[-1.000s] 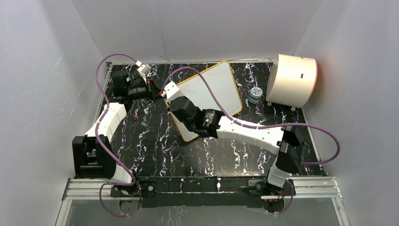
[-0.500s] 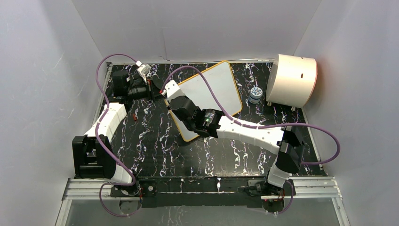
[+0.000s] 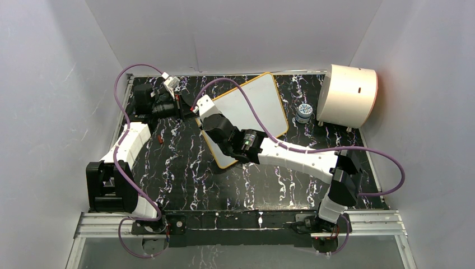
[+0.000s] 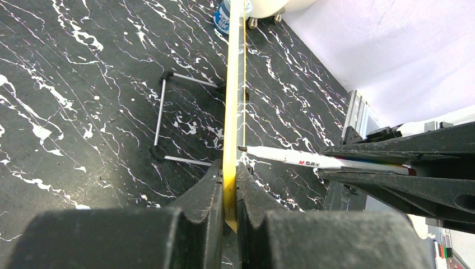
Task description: Write a sentence on the whiteboard
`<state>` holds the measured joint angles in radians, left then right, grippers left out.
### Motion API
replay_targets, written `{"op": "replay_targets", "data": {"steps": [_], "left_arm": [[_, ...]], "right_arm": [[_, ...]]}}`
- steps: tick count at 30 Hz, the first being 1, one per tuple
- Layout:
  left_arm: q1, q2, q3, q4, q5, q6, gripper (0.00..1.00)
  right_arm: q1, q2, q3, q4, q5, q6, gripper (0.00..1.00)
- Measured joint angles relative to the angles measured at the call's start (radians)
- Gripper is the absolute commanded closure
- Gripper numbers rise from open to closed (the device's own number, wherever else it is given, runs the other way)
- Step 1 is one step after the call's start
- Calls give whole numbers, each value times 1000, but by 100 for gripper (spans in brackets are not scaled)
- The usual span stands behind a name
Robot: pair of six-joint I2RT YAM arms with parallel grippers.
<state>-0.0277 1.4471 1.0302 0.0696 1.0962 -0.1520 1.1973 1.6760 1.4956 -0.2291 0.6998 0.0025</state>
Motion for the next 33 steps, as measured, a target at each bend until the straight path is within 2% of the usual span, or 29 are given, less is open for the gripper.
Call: {"op": "replay_targets", "data": {"steps": [33], "left_arm": [[-1,0,2,-3,0,3,100]], "right_arm": [[0,3,15,-87,-103,7,100]]}}
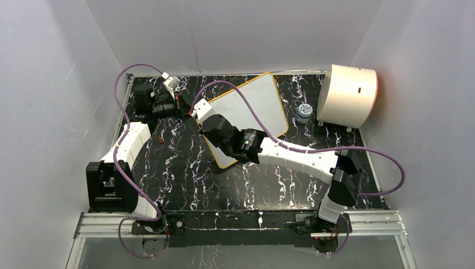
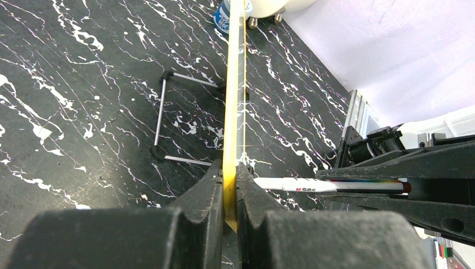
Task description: Write a sentence on the whiteboard
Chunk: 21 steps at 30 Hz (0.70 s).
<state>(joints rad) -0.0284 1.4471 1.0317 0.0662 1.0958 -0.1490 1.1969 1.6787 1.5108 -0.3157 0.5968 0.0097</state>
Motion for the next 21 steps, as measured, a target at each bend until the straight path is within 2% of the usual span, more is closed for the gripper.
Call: {"op": "replay_targets", "data": {"steps": [21], "left_arm": [[0,0,0,0,-1,0,100]], "right_arm": [[0,2,0,-4,-23,10,100]]}}
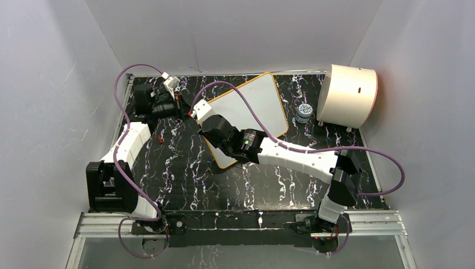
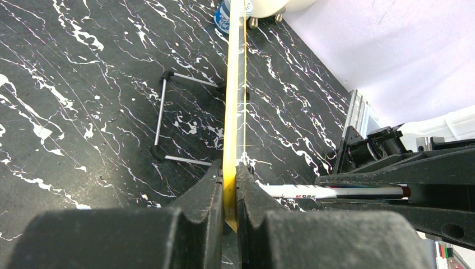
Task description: Write a sentence on the whiteboard
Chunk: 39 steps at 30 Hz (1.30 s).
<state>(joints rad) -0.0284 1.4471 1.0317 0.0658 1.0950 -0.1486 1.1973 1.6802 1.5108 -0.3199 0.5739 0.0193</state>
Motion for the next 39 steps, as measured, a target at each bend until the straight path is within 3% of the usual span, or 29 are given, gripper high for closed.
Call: {"op": "replay_targets", "data": {"steps": [39], "left_arm": [[0,0,5,-14,-6,10,100]], "right_arm": [[-1,-5,-24,-48,56,31,100]]}}
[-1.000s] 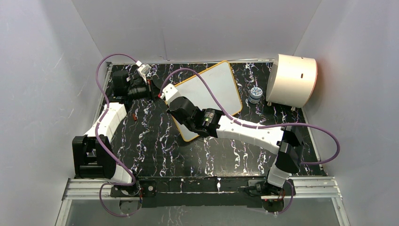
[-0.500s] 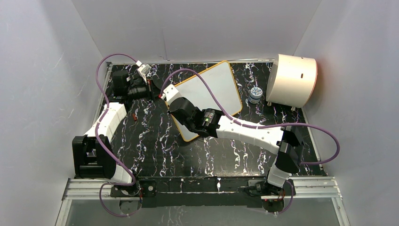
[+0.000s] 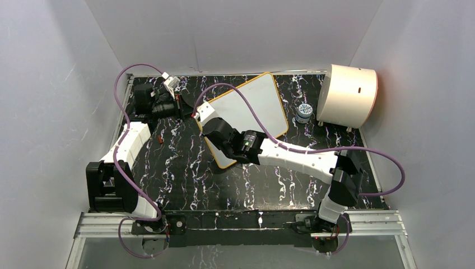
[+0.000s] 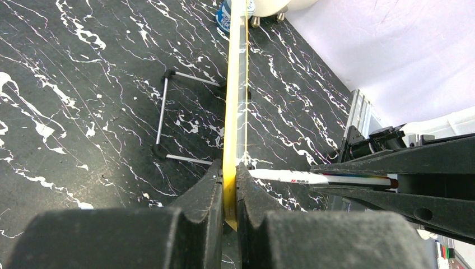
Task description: Write a sentence on the whiteboard
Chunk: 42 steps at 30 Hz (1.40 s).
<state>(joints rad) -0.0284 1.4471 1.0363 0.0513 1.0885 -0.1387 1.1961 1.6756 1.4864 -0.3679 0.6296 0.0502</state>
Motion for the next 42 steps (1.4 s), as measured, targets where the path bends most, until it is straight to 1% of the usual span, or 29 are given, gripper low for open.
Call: {"op": "replay_targets", "data": {"steps": [14,21,29,42], "left_arm": [[0,0,0,-1,0,1,100],[-1,0,3,-5,2,3,100],[-2,0,5,-10,2,8,100],[-2,0,6,-13,2,8,100]], "right_arm": [[-5,-10,-13,-3,-2,3,100],[-25,-74,-89,34,-13,-2,100],[-50,-104,-103,80,-13,-1,100],[-51,-105,-109,117,-32,-3,100]]}}
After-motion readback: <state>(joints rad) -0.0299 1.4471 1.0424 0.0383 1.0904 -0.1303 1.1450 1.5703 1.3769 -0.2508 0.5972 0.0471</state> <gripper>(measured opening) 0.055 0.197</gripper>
